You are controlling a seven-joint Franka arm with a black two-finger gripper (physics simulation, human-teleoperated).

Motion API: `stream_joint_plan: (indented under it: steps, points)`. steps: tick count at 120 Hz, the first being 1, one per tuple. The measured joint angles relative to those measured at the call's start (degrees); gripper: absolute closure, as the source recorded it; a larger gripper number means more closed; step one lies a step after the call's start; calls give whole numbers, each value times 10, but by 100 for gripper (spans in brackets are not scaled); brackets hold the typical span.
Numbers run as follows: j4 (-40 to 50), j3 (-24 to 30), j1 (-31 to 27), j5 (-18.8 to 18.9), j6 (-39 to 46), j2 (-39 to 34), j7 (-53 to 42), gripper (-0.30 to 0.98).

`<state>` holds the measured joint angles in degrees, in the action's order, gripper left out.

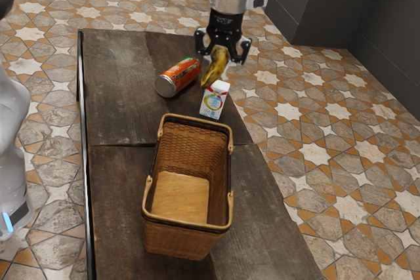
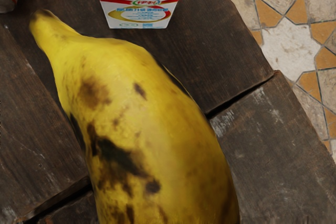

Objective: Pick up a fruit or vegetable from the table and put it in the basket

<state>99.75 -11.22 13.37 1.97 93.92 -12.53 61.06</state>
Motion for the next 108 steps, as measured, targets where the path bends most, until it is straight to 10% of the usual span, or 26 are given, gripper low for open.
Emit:
stream_joint_plan:
  steps: [29, 59, 79, 108]
  points:
    - [-8, 154, 2, -65, -54, -18, 14, 54]
    - [56, 202, 1, -109, -49, -48, 33, 54]
    - [66, 225, 1, -117, -20, -52, 41, 18]
    - [42, 209, -1, -116, -30, -46, 46, 3]
